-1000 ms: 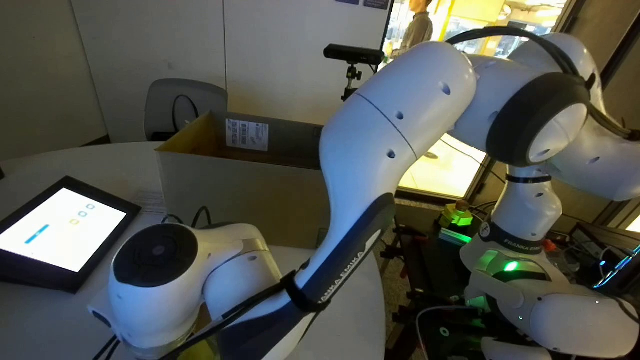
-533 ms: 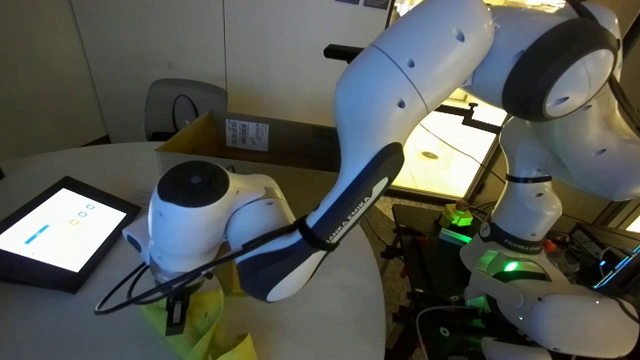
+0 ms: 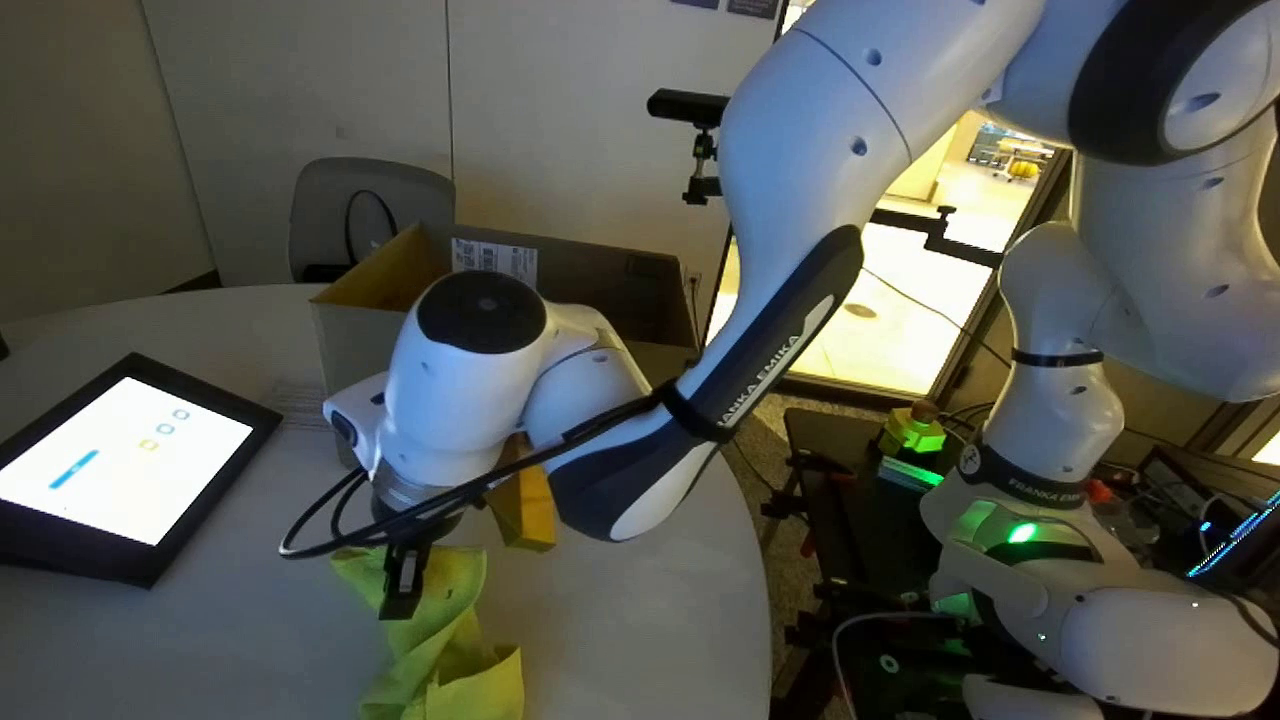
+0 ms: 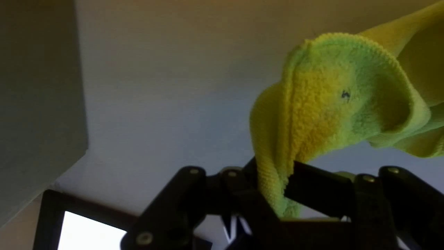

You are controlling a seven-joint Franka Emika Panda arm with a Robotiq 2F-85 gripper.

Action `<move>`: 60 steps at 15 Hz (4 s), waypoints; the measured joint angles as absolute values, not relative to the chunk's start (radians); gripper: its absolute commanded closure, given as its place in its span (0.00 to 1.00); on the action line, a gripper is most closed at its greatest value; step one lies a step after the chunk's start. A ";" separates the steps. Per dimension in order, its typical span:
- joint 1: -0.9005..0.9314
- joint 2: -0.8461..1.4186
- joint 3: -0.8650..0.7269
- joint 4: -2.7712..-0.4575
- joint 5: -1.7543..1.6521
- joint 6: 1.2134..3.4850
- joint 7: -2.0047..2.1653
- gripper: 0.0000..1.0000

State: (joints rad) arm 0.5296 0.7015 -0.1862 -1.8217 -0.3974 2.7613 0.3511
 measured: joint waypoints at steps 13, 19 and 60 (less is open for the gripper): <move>0.808 0.637 -0.266 -1.979 -0.492 2.953 0.436 0.95; 1.058 0.768 -0.460 -1.919 -0.485 2.954 0.540 0.96; 1.392 0.983 -0.825 -1.925 -0.004 3.349 0.393 0.97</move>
